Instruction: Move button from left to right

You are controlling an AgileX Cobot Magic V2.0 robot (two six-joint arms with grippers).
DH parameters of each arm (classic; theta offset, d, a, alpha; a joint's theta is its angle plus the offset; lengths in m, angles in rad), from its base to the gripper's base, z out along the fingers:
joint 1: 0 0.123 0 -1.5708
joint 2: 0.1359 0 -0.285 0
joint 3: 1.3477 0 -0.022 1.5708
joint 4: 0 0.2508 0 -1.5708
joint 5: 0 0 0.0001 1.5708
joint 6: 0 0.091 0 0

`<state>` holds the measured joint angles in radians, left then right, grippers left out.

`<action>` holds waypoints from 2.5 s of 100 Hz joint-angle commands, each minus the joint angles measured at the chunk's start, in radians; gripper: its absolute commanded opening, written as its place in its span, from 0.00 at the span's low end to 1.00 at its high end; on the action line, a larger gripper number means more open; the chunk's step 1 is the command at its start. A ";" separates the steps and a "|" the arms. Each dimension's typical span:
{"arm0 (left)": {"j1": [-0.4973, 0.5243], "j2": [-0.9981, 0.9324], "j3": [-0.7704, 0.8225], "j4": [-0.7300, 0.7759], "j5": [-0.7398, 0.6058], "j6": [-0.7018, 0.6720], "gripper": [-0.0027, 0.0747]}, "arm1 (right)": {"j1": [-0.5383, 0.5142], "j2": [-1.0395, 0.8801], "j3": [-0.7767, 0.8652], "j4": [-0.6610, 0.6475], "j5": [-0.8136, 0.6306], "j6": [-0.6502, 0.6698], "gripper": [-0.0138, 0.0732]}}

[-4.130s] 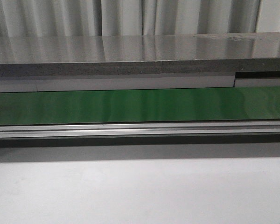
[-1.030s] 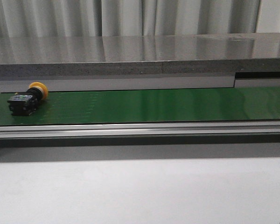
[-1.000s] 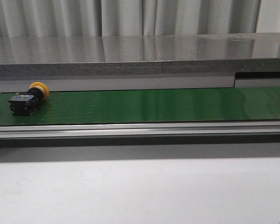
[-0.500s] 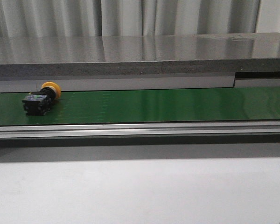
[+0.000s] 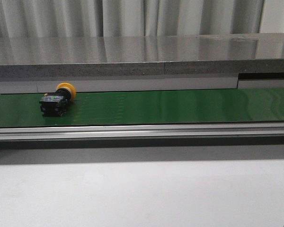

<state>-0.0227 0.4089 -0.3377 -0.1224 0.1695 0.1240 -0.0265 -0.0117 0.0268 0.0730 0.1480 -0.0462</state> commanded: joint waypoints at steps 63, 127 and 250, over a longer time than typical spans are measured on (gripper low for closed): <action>-0.006 0.003 -0.029 -0.010 -0.087 0.000 0.01 | 0.001 -0.020 -0.015 -0.009 -0.133 -0.005 0.08; -0.006 0.003 -0.029 -0.010 -0.085 0.000 0.01 | 0.001 0.015 -0.097 -0.008 -0.127 -0.005 0.08; -0.006 0.003 -0.029 -0.010 -0.083 0.000 0.01 | 0.001 0.904 -0.942 0.039 0.599 -0.005 0.09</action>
<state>-0.0227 0.4089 -0.3377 -0.1224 0.1674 0.1240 -0.0265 0.8740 -0.8798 0.1049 0.8136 -0.0462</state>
